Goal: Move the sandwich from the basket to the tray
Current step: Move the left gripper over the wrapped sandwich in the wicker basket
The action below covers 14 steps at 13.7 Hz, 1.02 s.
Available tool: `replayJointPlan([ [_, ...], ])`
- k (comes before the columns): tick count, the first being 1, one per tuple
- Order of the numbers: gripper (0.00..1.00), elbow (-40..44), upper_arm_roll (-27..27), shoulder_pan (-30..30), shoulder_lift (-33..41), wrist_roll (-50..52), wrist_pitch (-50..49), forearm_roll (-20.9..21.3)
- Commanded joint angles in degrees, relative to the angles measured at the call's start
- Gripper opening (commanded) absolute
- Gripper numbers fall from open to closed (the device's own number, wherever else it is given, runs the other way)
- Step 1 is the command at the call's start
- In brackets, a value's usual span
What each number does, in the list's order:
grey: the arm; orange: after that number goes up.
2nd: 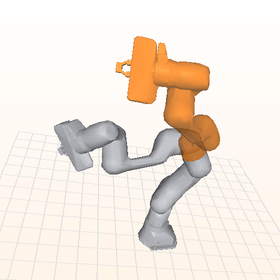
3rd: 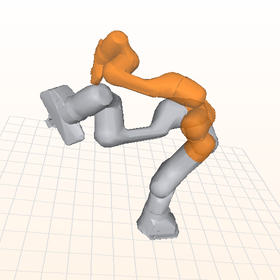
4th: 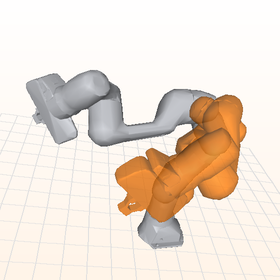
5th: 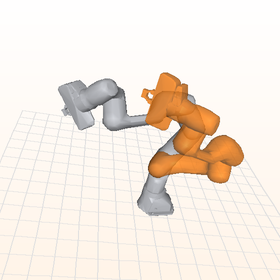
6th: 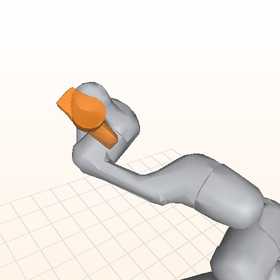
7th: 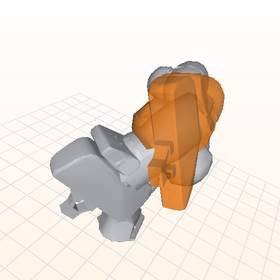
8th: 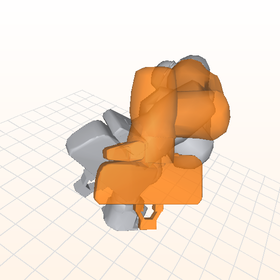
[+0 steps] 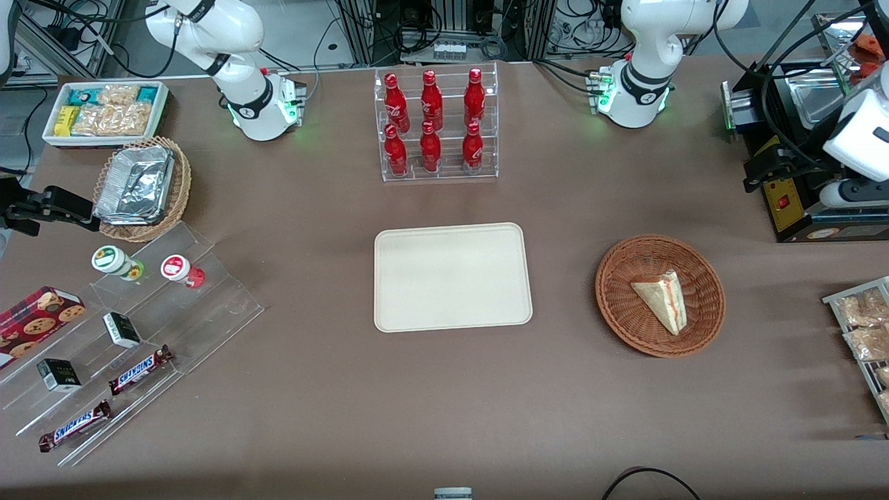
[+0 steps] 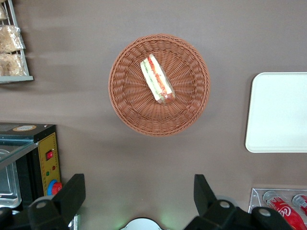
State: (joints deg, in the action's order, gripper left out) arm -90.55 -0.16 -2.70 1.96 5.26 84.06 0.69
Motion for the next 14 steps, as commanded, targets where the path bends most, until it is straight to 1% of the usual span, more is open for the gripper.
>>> replayJointPlan([
  [1, 1.00, 1.5, 0.1, 0.4, -0.6, 0.0, -0.7, -0.2],
  [3, 1.00, 1.5, 0.1, 0.3, -0.9, 0.3, -0.3, -0.2],
  [5, 1.00, 1.3, 0.2, 0.0, -2.7, 0.5, 0.1, 0.1],
  [8, 1.00, -0.6, 0.4, -0.4, -5.1, 0.7, 3.3, 0.2],
  [10, 1.00, -6.6, 0.5, -0.6, -4.9, 1.3, 10.5, 0.2],
  [12, 1.00, -11.8, 0.9, -2.3, -5.1, 9.6, 16.8, 0.9],
  [14, 1.00, -17.1, 1.0, -2.5, -4.5, 12.0, 22.7, 0.9],
])
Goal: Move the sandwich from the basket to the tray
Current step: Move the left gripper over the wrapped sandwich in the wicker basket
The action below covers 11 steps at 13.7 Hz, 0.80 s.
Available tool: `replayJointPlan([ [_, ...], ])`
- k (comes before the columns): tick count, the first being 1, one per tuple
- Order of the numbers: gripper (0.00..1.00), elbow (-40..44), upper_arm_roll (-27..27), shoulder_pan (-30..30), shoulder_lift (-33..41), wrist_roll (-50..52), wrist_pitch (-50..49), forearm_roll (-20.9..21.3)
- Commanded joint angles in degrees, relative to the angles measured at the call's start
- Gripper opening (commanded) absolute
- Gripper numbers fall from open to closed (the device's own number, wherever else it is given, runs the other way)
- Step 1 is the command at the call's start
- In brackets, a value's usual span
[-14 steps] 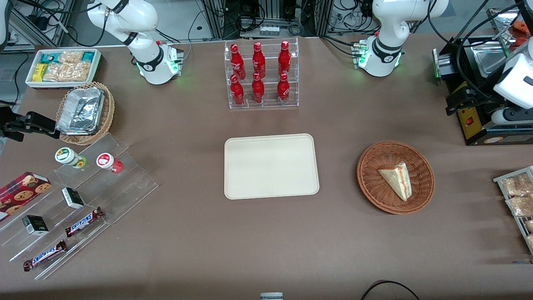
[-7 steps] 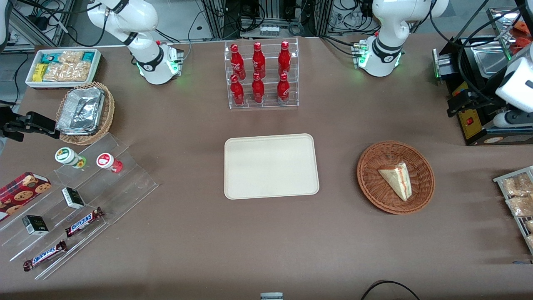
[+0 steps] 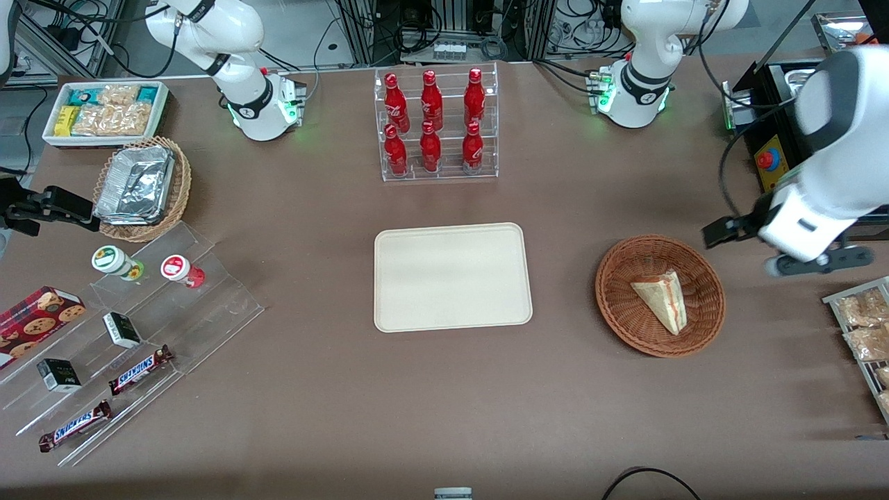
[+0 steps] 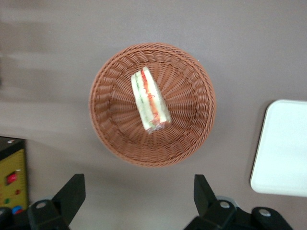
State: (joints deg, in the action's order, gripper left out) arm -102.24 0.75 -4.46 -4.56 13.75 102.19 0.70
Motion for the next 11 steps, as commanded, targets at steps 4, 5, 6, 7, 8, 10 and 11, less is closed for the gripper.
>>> replayJointPlan([
  [4, 1.00, -13.9, 0.1, -0.9, 1.7, 13.3, 15.6, 0.9],
  [5, 1.00, -15.7, 0.1, -0.9, 1.7, 13.8, 17.3, 0.9],
  [6, 1.00, -17.9, 0.0, -0.9, 1.7, 14.0, 19.6, 0.9],
  [7, 1.00, -19.5, 0.0, -0.8, 1.7, 14.5, 22.0, 0.9],
  [8, 1.00, -20.6, 0.0, -0.8, 1.3, 15.6, 23.8, 0.9],
  [10, 1.00, -22.7, 0.0, -0.8, 0.5, 16.2, 26.6, 0.9],
  [11, 1.00, -23.4, 0.0, -0.6, 0.1, 16.2, 28.0, 0.9],
])
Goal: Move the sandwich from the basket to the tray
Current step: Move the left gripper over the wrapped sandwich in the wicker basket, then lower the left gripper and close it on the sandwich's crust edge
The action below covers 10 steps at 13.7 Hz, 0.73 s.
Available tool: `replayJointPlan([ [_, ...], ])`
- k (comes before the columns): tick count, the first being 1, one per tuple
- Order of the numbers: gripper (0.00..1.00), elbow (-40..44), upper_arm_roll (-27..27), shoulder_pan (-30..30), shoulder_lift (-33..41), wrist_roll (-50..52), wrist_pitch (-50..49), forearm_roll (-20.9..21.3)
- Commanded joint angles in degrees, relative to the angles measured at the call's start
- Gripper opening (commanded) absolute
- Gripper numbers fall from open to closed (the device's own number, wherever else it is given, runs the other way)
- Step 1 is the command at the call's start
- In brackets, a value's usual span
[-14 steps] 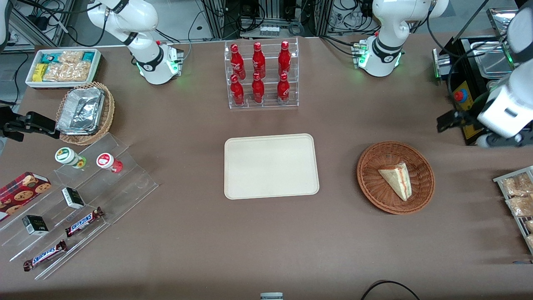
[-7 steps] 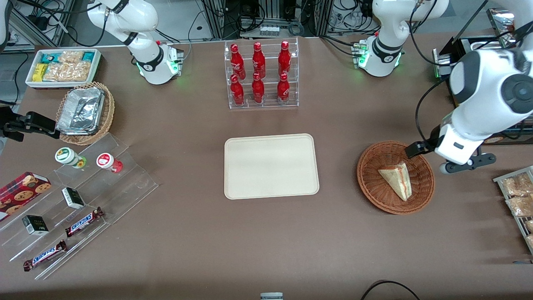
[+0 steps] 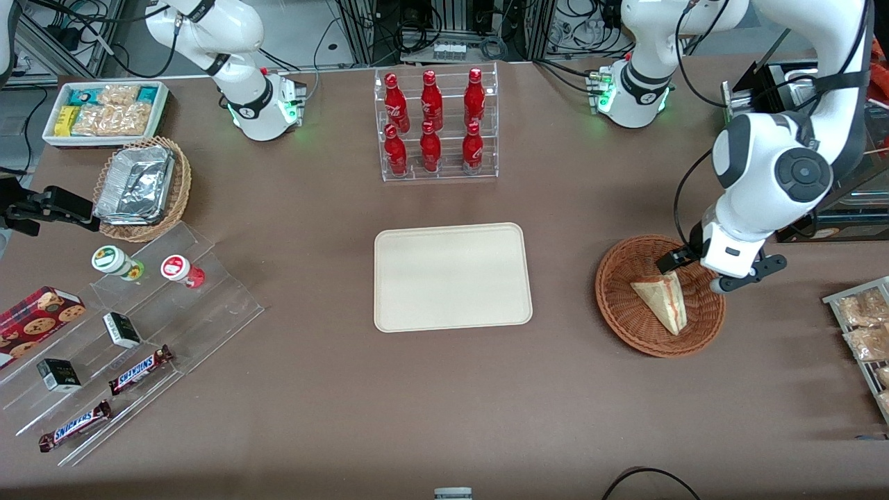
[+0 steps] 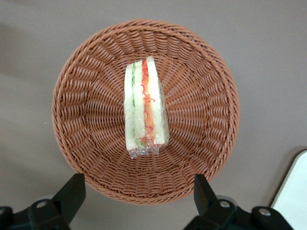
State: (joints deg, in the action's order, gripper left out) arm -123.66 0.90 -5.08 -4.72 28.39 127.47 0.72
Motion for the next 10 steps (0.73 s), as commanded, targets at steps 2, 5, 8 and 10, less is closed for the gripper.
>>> replayJointPlan([
  [2, 1.00, -1.9, -0.2, 0.1, -1.5, 1.6, 4.5, 0.9],
  [5, 1.00, -1.9, -0.3, 0.2, -4.0, 1.7, 7.3, 0.9],
  [8, 1.00, -1.9, -0.4, 0.3, -6.0, 1.6, 9.6, 0.9],
  [10, 1.00, -1.8, -0.4, 0.4, -7.1, 1.6, 10.8, 0.9],
])
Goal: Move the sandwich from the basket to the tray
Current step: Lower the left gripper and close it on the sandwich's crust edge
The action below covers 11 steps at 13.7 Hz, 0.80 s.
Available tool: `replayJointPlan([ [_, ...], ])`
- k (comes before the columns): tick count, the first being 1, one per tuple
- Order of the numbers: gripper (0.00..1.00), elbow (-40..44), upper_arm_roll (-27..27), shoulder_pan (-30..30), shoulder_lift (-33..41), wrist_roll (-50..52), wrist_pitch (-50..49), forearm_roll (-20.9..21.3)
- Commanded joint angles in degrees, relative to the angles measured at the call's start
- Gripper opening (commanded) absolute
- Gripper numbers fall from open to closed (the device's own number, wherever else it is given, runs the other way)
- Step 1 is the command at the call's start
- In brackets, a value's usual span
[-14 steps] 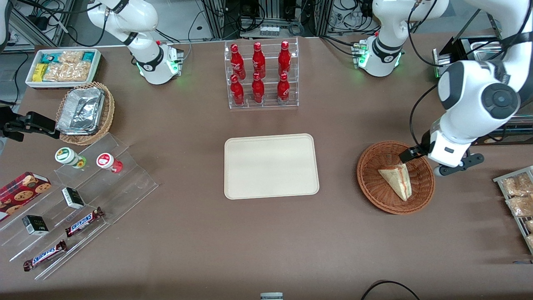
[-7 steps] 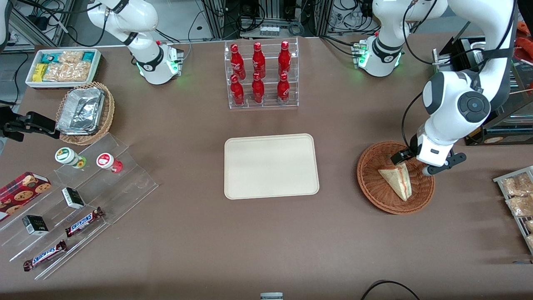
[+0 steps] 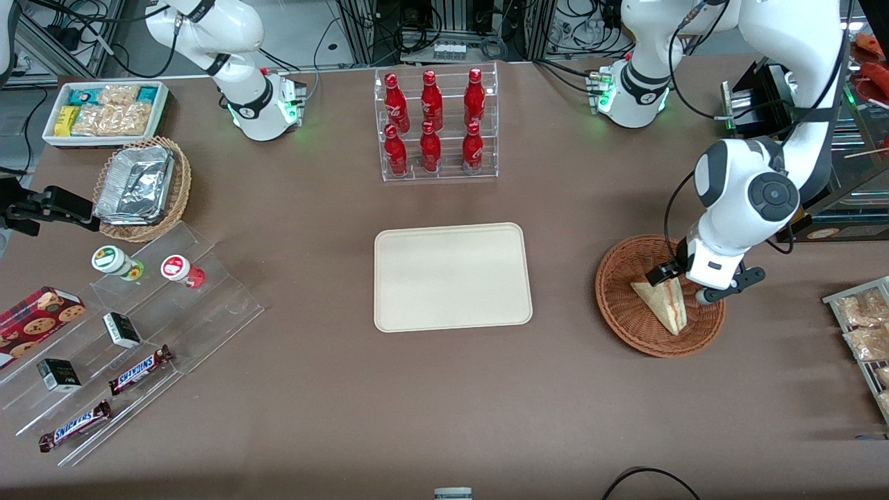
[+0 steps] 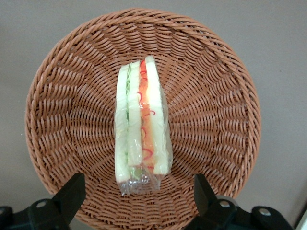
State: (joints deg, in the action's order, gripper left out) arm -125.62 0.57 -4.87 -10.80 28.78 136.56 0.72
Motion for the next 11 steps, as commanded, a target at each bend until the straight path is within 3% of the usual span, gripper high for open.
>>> replayJointPlan([
  [1, 1.00, 0.1, -0.2, 0.2, -1.5, 1.2, 2.6, 0.9],
  [9, 0.98, 0.4, -0.3, 0.5, -5.4, 1.2, 7.4, 0.9],
  [10, 0.91, 0.5, -0.3, 0.5, -5.5, 1.2, 7.4, 0.9],
  [11, 0.77, 0.5, -0.3, 0.5, -5.6, 1.3, 7.4, 0.8],
])
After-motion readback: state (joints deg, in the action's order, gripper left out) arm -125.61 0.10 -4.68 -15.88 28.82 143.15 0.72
